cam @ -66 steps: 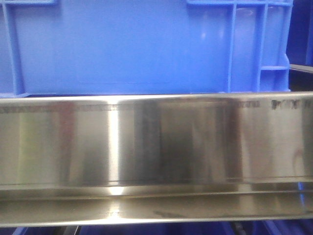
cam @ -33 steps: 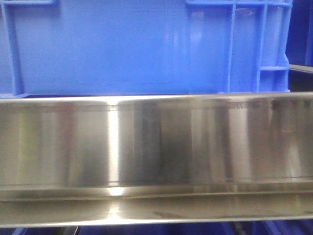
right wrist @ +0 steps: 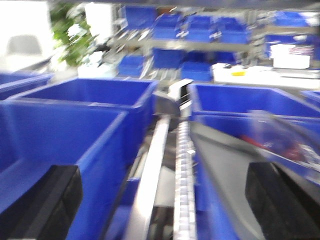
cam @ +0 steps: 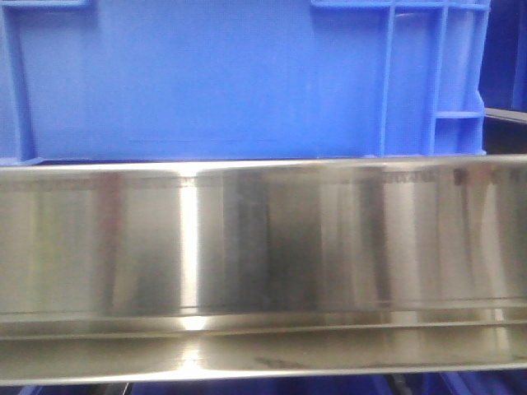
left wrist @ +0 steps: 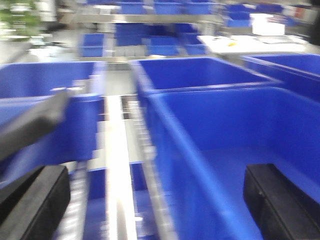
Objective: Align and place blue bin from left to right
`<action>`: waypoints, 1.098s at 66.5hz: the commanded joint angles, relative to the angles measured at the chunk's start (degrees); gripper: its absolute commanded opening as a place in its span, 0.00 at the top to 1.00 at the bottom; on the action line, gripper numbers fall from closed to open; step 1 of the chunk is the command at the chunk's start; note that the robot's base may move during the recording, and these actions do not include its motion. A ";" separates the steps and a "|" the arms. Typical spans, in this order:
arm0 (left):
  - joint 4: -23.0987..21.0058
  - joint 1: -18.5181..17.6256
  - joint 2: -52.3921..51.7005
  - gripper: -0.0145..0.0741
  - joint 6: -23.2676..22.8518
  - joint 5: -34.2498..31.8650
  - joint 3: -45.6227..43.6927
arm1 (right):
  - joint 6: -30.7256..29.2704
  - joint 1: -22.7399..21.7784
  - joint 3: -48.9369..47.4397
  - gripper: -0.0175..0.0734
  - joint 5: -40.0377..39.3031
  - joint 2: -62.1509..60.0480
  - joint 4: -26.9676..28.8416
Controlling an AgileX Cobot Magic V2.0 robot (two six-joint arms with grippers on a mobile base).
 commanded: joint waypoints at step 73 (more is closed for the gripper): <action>8.29 -7.44 54.10 0.18 -11.29 37.14 -47.70 | 18.97 16.81 -60.63 0.18 38.13 64.43 -15.23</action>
